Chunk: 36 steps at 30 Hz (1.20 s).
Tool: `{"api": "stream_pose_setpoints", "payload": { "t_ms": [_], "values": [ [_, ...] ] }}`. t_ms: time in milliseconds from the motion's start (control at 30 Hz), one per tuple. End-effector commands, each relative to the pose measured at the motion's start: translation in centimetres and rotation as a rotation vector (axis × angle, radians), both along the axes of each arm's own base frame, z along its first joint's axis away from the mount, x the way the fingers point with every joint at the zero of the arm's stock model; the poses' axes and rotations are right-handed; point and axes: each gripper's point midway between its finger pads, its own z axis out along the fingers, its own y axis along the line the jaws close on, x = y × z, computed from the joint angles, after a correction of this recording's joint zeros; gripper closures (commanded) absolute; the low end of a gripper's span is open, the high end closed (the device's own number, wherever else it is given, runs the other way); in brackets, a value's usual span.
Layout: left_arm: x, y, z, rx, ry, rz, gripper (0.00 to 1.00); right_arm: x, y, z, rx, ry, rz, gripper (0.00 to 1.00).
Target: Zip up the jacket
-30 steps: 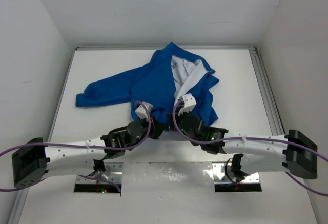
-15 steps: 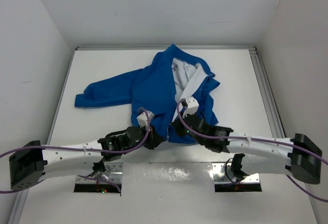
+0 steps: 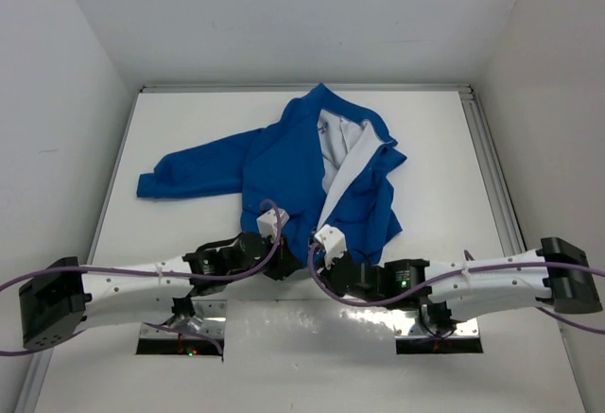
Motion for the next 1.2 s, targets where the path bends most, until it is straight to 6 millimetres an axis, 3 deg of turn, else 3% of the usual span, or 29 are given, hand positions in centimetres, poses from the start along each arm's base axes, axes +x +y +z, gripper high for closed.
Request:
{"api": "stream_pose_setpoints", "payload": {
  "t_ms": [0, 133, 433, 600, 900, 1167],
  "values": [
    [0.4, -1.3, 1.8, -0.082, 0.033, -0.013, 1.00, 1.0, -0.4, 0.3, -0.045, -0.109, -0.032, 0.78],
    [0.8, -1.9, 1.9, -0.126, 0.081, -0.031, 1.00, 1.2, 0.4, 0.0, 0.028, -0.080, -0.096, 0.65],
    [0.6, -3.3, 2.2, -0.193, 0.183, -0.052, 1.00, 3.1, -0.3, -1.7, 0.050, -0.085, -0.324, 0.61],
    [0.9, -3.1, 2.2, -0.205, 0.204, -0.027, 1.00, 2.4, 0.6, -1.6, 0.092, -0.055, -0.280, 0.57],
    [1.2, -3.2, 1.9, -0.199, 0.210, -0.049, 1.00, 0.7, 0.8, -2.8, -0.002, 0.001, -0.189, 0.57],
    [1.5, -3.0, 2.0, -0.164, 0.166, -0.060, 1.00, 1.1, 2.0, -1.9, 0.045, 0.013, -0.239, 0.57]
  ]
}}
